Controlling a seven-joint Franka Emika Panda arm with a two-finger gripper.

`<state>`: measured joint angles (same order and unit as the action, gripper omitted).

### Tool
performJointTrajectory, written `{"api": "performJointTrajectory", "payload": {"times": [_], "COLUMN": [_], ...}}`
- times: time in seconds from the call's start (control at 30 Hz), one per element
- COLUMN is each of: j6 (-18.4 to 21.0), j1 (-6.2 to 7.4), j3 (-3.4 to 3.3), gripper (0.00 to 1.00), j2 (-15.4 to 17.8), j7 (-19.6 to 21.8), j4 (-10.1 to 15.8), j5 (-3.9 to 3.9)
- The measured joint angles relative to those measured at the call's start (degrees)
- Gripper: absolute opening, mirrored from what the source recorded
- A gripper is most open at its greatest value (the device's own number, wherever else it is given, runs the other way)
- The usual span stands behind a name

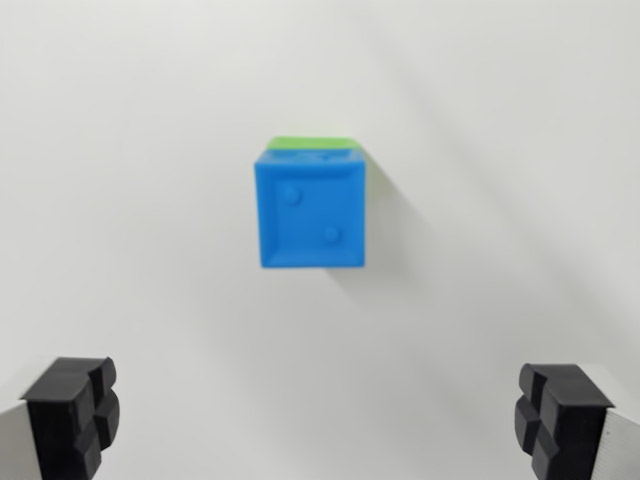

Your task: Stack cube

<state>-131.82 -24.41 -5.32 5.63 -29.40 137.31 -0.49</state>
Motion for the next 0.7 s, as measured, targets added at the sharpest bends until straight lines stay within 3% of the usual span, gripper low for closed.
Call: {"api": "performJointTrajectory", "payload": {"times": [0.7], "j6": [11.96], "j1": [0.0], "j3": [0.07], "gripper": [1.0], "j2": [5.71], "j7": [0.32], "j4": [-6.32], "j5": [-0.36]}}
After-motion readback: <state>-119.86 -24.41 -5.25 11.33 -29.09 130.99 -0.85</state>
